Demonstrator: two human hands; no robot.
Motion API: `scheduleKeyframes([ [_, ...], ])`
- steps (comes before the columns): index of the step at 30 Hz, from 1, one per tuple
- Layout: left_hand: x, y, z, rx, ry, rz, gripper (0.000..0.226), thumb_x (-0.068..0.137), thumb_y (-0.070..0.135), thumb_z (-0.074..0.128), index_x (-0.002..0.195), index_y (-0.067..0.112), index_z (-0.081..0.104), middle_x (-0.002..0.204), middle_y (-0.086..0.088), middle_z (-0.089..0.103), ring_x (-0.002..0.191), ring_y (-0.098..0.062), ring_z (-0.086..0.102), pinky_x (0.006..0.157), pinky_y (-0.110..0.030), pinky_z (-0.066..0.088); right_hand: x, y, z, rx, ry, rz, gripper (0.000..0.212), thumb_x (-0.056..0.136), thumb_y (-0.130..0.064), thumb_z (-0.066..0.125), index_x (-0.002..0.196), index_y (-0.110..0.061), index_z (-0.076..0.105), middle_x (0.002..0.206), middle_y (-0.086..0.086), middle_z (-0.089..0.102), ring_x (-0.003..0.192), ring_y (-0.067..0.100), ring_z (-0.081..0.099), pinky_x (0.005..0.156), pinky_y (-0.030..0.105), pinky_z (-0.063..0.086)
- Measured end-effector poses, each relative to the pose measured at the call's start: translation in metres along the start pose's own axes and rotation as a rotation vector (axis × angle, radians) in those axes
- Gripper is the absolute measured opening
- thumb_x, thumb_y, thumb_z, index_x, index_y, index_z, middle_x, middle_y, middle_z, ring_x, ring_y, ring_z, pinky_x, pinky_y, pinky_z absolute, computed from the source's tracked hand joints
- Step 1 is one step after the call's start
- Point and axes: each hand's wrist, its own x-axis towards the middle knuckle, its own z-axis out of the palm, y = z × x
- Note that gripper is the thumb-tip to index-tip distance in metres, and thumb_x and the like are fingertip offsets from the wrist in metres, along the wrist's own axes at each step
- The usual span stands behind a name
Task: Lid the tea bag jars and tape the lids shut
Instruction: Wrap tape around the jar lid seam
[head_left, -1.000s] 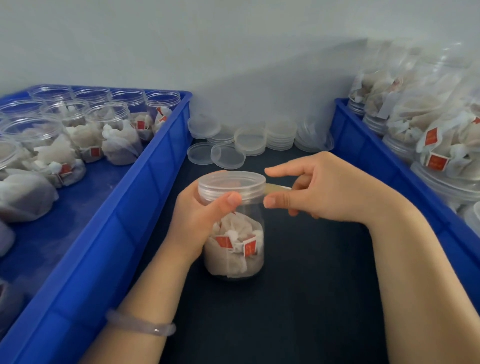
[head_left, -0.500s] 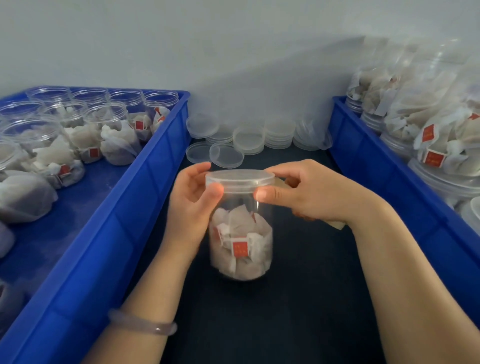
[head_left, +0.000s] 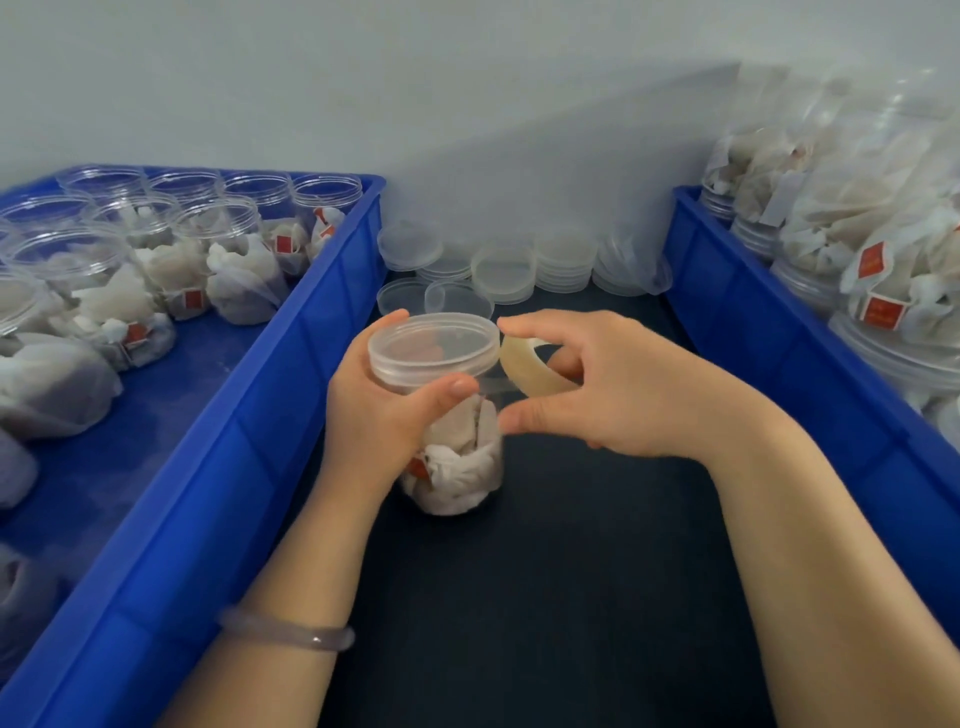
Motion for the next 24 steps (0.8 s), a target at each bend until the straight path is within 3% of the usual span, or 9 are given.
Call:
scheduleKeyframes([
  [3, 0.000, 0.001, -0.003, -0.099, -0.029, -0.034, 0.096, 0.039, 0.071, 0.077, 0.120, 0.024, 0.055, 0.111, 0.008, 0.065, 0.109, -0.009, 0.062, 0.091, -0.025, 0.050, 0.000, 0.002, -0.003, 0.036, 0.060, 0.028, 0.078, 0.061, -0.067, 0.061, 0.134, -0.045, 0.045, 0.067, -0.015, 0.069, 0.043, 0.002, 0.057, 0.050, 0.015, 0.042],
  [7, -0.003, 0.005, 0.000, -0.145, -0.137, -0.064, 0.100, 0.036, 0.078, 0.075, 0.118, 0.025, 0.057, 0.109, 0.005, 0.068, 0.105, -0.005, 0.064, 0.082, -0.018, 0.051, 0.002, 0.011, -0.006, 0.065, 0.104, 0.061, 0.086, 0.049, -0.074, 0.061, 0.129, -0.042, 0.052, 0.066, -0.013, 0.071, 0.040, 0.003, 0.051, 0.054, 0.018, 0.042],
  [12, -0.001, 0.006, -0.001, -0.184, -0.190, -0.085, 0.103, 0.036, 0.078, 0.076, 0.119, 0.019, 0.058, 0.108, 0.003, 0.069, 0.102, -0.009, 0.065, 0.079, -0.022, 0.052, 0.008, 0.021, 0.000, 0.150, 0.164, -0.003, 0.083, 0.045, -0.075, 0.056, 0.118, -0.035, 0.064, 0.066, -0.008, 0.071, 0.042, 0.003, 0.051, 0.046, 0.012, 0.041],
  [15, -0.002, 0.004, -0.002, -0.292, -0.261, -0.136, 0.106, 0.037, 0.075, 0.078, 0.121, 0.013, 0.057, 0.108, -0.003, 0.070, 0.101, -0.017, 0.066, 0.078, -0.025, 0.053, 0.015, 0.020, 0.005, 0.157, 0.137, -0.017, 0.094, 0.045, -0.078, 0.054, 0.127, -0.033, 0.059, 0.070, -0.006, 0.069, 0.045, 0.002, 0.053, 0.049, 0.015, 0.040],
  [19, -0.007, -0.001, -0.001, -0.441, -0.387, -0.221, 0.108, 0.035, 0.075, 0.079, 0.120, 0.015, 0.054, 0.112, -0.007, 0.068, 0.104, -0.022, 0.066, 0.083, -0.032, 0.055, 0.017, 0.018, 0.015, 0.237, -0.012, -0.021, 0.094, 0.052, -0.078, 0.051, 0.137, -0.039, 0.043, 0.066, -0.008, 0.060, 0.040, 0.004, 0.045, 0.039, 0.019, 0.037],
  [22, -0.008, 0.003, 0.004, -0.343, -0.283, -0.178, 0.100, 0.036, 0.079, 0.075, 0.115, 0.022, 0.052, 0.116, -0.005, 0.063, 0.103, -0.015, 0.066, 0.082, -0.029, 0.055, 0.015, 0.020, 0.012, 0.247, -0.023, -0.020, 0.069, 0.051, -0.080, 0.048, 0.110, -0.046, 0.055, 0.071, 0.001, 0.058, 0.043, 0.011, 0.044, 0.041, 0.025, 0.039],
  [24, -0.007, 0.008, 0.006, -0.187, -0.095, -0.082, 0.070, 0.051, 0.068, 0.071, 0.104, 0.025, 0.055, 0.103, 0.003, 0.064, 0.092, -0.004, 0.066, 0.074, -0.020, 0.055, 0.013, 0.020, 0.010, 0.233, 0.011, -0.004, 0.063, 0.050, -0.082, 0.045, 0.100, -0.046, 0.059, 0.070, 0.000, 0.057, 0.043, 0.011, 0.044, 0.042, 0.025, 0.040],
])
